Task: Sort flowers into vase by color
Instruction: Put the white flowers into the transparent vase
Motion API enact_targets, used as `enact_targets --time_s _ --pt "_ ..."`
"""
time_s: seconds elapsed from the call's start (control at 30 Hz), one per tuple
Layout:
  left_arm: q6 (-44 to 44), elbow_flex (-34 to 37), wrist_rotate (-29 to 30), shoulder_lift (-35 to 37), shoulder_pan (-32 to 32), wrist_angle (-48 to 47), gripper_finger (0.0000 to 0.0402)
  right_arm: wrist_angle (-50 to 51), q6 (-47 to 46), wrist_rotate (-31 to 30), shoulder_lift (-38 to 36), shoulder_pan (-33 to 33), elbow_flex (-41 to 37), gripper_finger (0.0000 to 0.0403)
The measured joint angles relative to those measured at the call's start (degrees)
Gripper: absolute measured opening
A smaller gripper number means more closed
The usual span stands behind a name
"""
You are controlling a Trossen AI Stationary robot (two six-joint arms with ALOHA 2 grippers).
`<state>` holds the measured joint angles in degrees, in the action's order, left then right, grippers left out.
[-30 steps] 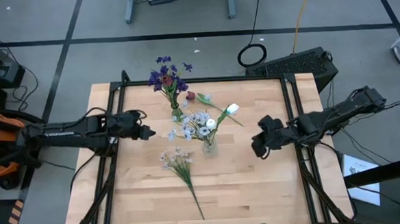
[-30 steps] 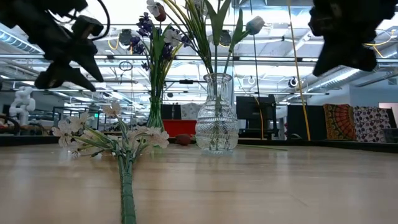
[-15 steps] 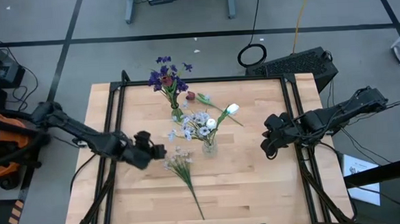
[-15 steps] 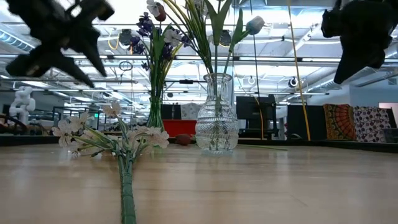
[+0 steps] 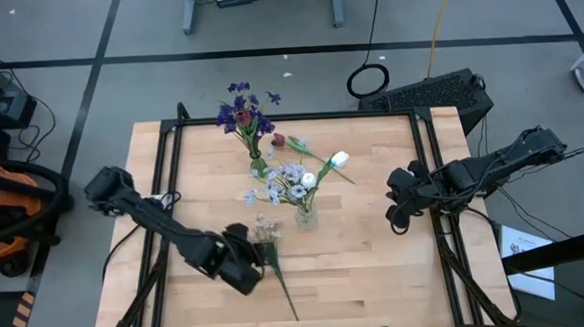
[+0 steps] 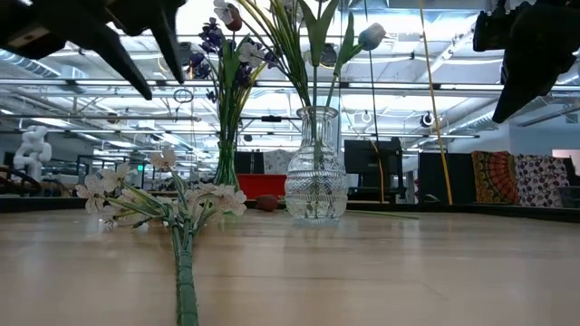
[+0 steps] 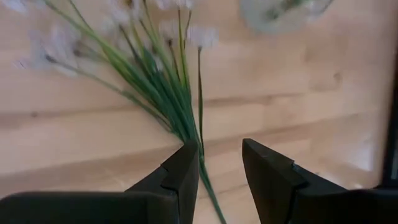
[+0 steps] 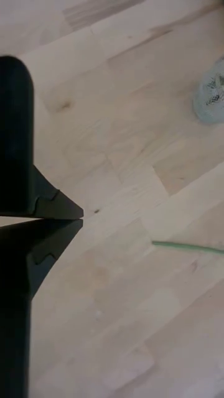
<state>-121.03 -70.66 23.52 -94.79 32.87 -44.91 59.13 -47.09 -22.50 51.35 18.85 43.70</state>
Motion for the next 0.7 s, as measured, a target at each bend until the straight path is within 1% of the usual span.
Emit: enact_targets --time_s 0.13,0.37,0.7 --pt "-0.12 -3.06 -3.54 -4.40 -1.30 0.48 0.0129 -0.01 0.26 -0.07 0.00 0.00 0.00 0.0000" --pt "1.00 -3.16 -10.89 -9.36 -3.82 6.03 0.0129 -0.04 0.87 -0.11 0.02 0.00 0.00 0.0000" --pt "1.71 -3.16 -18.45 -15.45 -6.74 6.99 0.0129 -0.13 0.90 -0.13 0.02 -0.02 0.00 0.0000"
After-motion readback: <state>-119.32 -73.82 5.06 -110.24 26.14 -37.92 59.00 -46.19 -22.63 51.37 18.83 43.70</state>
